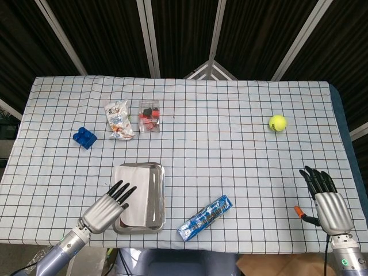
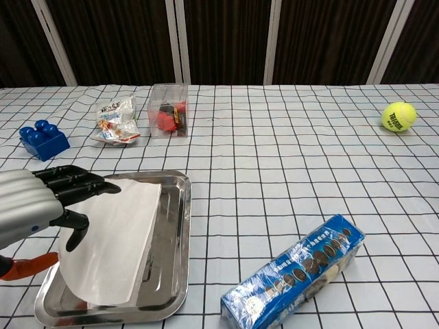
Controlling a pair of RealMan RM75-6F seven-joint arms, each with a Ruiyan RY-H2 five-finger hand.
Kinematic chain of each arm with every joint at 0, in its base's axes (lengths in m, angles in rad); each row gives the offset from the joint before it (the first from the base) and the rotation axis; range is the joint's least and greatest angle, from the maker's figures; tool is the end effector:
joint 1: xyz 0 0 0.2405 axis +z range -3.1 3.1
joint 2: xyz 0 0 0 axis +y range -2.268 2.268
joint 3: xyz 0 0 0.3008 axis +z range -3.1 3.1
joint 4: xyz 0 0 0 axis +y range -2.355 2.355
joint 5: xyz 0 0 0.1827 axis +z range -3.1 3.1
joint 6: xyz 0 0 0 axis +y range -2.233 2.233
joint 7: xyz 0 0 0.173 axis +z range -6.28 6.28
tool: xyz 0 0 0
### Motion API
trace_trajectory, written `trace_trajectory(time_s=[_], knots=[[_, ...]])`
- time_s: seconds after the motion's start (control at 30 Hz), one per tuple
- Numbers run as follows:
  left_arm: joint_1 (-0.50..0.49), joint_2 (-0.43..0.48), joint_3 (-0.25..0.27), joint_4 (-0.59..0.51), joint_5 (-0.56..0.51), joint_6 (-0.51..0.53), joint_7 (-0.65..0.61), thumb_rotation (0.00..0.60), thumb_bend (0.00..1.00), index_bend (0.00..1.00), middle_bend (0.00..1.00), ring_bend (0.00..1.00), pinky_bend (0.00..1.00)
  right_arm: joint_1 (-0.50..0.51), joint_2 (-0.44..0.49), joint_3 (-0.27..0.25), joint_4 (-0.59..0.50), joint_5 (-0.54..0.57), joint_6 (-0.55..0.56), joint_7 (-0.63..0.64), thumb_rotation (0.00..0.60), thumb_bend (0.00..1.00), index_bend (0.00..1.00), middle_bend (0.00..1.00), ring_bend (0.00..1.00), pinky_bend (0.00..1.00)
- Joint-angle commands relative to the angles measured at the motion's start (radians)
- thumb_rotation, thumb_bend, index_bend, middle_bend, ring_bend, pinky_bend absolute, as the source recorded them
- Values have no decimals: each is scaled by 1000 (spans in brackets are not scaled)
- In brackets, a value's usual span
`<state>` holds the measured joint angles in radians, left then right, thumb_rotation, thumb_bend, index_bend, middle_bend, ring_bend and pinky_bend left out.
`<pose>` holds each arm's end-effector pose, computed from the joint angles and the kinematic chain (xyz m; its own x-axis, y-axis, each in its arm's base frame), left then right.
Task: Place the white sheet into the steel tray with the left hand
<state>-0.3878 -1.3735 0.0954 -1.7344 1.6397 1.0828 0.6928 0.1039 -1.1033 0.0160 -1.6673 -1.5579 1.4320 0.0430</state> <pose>-0.2259 0.2296 0.0224 0.7746 0.1034 0.6240 0.5319 -0.6402 -0.5542 -0.3243 -0.2094 0.1868 0.3289 -0.0883 0.9402 -0.9431 -0.0816 0.3222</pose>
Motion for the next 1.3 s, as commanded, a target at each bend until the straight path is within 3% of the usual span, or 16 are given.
trace_trajectory(time_s=[0.03,0.53,0.63,0.77,0.87,1.13,1.3], knots=[[14,-27,-7,0,-25,8,27,600,450,485,6,0,0,0,0,0,0,-1,0,0,600,314,0,0,0,0],[-5,-74,0,7,-19,-14,26,600,443,479,3,0,0,-1,0,-1,0,-3,3,1,600,314,0,0,0,0],[-8,-65,8,4,-14,-19,25,600,374,414,0,0,0,-1,1,0,0,-3,3,2,600,313,0,0,0,0],[-1,-44,18,-11,-28,-19,40,600,266,219,0,0,0,0,1,1,1,-3,2,4,600,313,0,0,0,0],[5,-24,21,-31,-38,-11,55,600,239,132,0,0,0,-1,1,0,1,-4,4,3,600,313,0,0,0,0],[18,46,32,-69,-66,3,62,600,236,7,0,0,0,-1,0,0,0,-3,3,1,600,314,0,0,0,0],[-20,122,35,-145,-201,-110,110,600,236,0,0,0,0,0,-1,-1,-2,-3,1,-4,600,314,0,0,0,0]])
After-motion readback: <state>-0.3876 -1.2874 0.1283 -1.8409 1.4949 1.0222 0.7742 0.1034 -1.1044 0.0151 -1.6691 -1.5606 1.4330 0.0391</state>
